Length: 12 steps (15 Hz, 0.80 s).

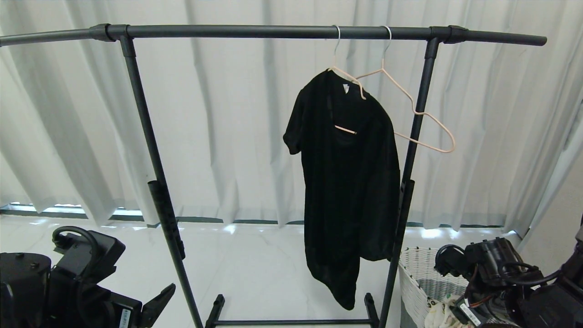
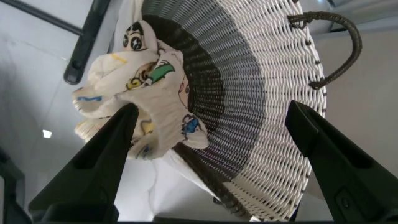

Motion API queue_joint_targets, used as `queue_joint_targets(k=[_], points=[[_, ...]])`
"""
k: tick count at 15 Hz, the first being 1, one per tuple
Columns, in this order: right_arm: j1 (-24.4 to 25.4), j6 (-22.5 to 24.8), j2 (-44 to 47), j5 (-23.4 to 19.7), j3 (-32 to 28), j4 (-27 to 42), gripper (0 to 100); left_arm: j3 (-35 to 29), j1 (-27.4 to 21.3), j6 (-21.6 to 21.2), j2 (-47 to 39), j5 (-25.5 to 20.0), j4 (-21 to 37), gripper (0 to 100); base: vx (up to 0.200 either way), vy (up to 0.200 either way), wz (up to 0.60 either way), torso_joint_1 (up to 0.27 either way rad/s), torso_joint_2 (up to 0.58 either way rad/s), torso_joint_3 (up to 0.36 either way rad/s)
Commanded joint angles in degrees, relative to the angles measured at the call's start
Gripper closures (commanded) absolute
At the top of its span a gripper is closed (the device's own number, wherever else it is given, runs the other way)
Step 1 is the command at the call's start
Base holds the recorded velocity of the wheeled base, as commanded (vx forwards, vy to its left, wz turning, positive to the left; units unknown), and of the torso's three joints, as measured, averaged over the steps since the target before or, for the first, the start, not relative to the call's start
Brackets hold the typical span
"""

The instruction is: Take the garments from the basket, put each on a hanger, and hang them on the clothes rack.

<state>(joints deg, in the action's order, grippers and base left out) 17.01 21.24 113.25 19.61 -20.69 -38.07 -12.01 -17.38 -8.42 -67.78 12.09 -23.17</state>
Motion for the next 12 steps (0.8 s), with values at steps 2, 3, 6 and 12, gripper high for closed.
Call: queue_joint_targets(k=[2,3,6,12], points=[[-0.5,0.0,2.1,0.3,0.0,-1.1,0,0.0,0.0,0.0,0.0,0.0,0.0,0,0.000,0.000,0.00,0.000,0.00,0.000],[-0.6,0.0,2.3,0.6,0.1,-2.2,0,0.0,0.0,0.0,0.1,0.0,0.0,0,0.000,0.000,0.00,0.000,0.00,0.000],[-0.5,0.1,2.1,1.0,0.1,-4.6,100,0.3,0.0,0.0,1.3,0.0,0.0,0,0.000,0.000,0.00,0.000,0.00,0.000],[-0.4,1.1,-5.2,0.3,-0.1,-3.1,100,1.5,0.1,-0.1,2.4,0.0,0.0,0,0.000,0.000,0.00,0.000,0.00,0.000]])
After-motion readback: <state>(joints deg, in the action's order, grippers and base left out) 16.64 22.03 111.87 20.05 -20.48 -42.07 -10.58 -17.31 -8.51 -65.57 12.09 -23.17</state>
